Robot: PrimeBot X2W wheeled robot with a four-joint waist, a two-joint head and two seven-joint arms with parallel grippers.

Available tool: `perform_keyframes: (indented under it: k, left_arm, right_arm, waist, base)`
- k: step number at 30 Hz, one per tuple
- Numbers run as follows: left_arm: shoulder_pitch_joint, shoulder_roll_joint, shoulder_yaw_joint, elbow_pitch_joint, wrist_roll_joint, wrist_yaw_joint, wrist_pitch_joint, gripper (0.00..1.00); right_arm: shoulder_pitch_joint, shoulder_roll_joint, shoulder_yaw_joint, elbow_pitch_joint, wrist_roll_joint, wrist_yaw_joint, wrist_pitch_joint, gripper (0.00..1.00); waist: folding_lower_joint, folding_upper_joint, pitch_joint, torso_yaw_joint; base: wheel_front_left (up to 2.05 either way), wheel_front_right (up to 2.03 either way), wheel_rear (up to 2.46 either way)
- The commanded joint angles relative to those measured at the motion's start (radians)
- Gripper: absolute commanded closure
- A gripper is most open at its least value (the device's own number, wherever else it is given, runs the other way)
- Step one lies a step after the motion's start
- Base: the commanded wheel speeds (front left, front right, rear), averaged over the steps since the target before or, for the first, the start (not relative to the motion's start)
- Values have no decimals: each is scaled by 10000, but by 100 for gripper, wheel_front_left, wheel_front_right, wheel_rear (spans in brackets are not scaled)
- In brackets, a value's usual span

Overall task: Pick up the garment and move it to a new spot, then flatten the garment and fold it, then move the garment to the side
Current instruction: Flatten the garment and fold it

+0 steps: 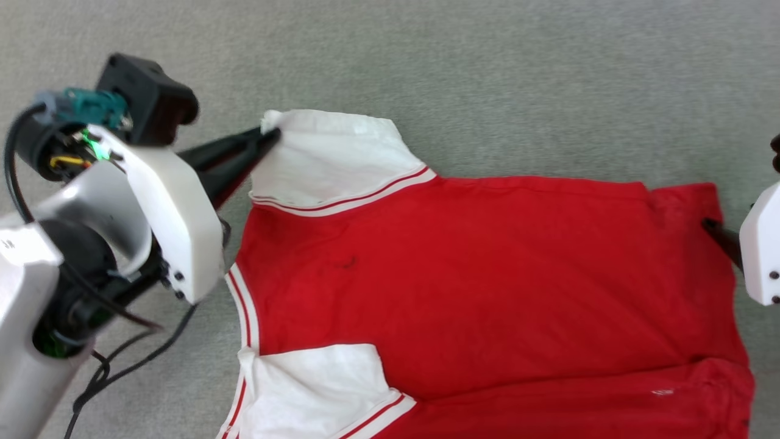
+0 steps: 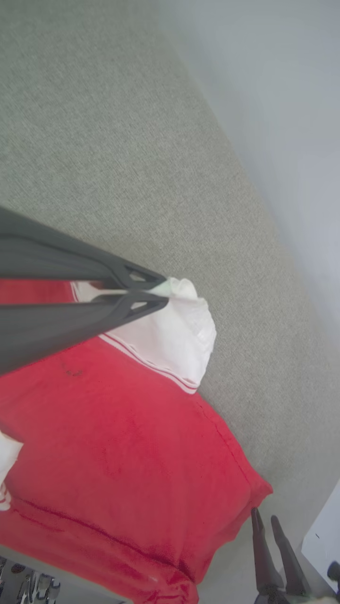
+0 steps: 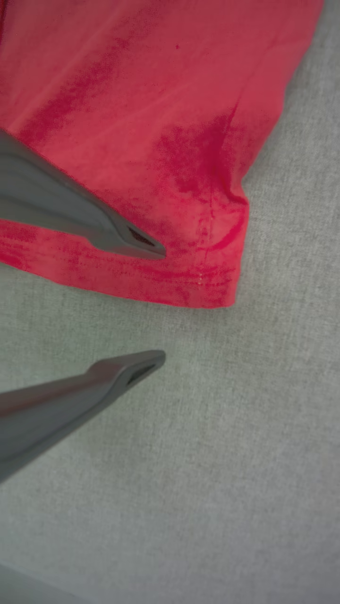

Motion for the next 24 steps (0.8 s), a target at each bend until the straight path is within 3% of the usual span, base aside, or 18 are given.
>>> perform_keyframes:
  k: [1,7,14,15,16,17,24]
  left_arm:
    - [235,-40,-38,-236,18,57,-114,100]
    - [614,84,-67,-777,196,90,-357,100]
    - [1085,-124,-180,-972,91,126,-695,100]
    - [1129,-115,-188,-950,106,111,-751,100]
    - [1184,-111,-212,-912,132,95,-801,100]
    - [1225,-110,-241,-870,160,74,-833,100]
    - [1585,-105,-183,-463,186,113,-1230,100]
  right_arm:
    - [-290,-133,104,113,-38,-7,240,0]
    - [-589,-349,654,596,-11,-7,1079,0]
    - [-86,-311,1314,1279,134,-3,1256,0]
    - [-24,-303,1391,1375,151,-1,1243,13]
    - [12,-314,1427,1455,181,-1,1222,71]
    - [26,-327,1450,1487,214,-1,1152,100]
    - [-92,-408,977,1489,390,-6,512,100]
  waist:
    - [0,0,212,243]
    - [0,0,476,614]
    - [0,0,632,919]
    - [0,0,631,944]
    - [0,0,616,968]
    - [0,0,592,986]
    - [0,0,71,874]
  base:
    - [0,0,0]
    - [0,0,0]
    - [0,0,0]
    - [0,0,0]
    - [0,0,0]
    - [0,0,0]
    - [0,0,0]
